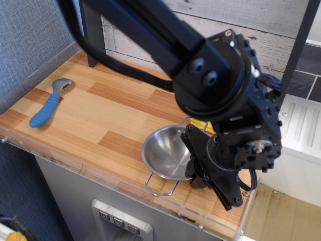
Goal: Pick the vessel from left side of the table and put it down on right side
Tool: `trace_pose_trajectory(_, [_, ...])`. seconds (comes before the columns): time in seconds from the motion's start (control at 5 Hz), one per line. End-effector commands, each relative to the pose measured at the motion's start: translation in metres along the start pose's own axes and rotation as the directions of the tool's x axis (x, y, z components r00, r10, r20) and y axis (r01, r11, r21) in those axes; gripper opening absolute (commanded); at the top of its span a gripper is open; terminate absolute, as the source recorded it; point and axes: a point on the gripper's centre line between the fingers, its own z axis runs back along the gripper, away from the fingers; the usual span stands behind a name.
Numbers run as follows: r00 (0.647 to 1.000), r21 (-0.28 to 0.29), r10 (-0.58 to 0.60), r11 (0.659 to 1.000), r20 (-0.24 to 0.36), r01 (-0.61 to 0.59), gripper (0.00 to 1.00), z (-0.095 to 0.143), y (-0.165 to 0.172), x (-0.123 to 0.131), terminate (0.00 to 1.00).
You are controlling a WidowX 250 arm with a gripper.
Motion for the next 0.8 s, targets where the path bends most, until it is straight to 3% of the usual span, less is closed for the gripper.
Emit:
trace_pose_trajectory(0.0, [0.999, -0.015, 0.048, 0.999, 0.015, -0.048, 1.0, 0.0092, 0.0079, -0.0003, 0.0])
trace_pose_trajectory(0.6, [0.995, -0.03, 0.093, 0.995, 0.028, -0.092, 1.0, 0.017, 0.0117, 0.0075, 0.0])
